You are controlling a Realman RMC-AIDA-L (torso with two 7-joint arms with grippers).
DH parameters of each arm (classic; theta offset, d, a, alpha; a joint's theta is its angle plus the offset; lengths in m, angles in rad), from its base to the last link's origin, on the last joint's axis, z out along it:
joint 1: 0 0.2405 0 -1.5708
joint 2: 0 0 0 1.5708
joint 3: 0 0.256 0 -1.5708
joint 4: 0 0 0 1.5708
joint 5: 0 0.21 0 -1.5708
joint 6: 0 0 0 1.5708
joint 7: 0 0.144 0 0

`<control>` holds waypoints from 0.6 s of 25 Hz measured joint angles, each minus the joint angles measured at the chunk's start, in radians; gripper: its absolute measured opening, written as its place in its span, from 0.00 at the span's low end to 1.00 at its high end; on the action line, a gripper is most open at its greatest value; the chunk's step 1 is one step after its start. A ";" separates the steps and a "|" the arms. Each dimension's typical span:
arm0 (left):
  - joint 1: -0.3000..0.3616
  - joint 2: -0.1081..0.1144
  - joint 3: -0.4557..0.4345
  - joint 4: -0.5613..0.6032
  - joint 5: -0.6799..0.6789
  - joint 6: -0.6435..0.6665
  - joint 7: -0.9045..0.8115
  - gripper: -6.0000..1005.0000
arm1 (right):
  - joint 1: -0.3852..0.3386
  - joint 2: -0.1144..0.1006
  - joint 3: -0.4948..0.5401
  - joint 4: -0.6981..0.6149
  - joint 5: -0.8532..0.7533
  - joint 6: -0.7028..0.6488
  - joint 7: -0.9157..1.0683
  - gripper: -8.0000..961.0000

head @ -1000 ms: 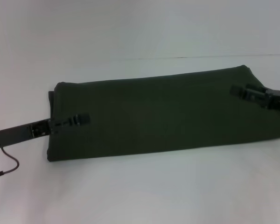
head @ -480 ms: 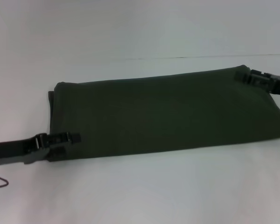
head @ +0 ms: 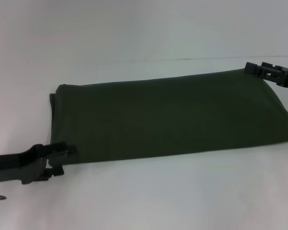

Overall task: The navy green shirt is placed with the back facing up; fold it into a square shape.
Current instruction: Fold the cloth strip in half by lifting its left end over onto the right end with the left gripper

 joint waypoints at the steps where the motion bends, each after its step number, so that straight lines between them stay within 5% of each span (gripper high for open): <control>1: 0.000 0.000 0.000 -0.001 0.001 -0.001 -0.003 0.89 | 0.001 0.000 0.000 0.000 0.000 0.000 0.000 0.96; 15: -0.015 0.008 -0.009 -0.029 0.021 -0.046 -0.095 0.89 | 0.004 -0.002 0.001 -0.011 0.002 0.013 0.000 0.96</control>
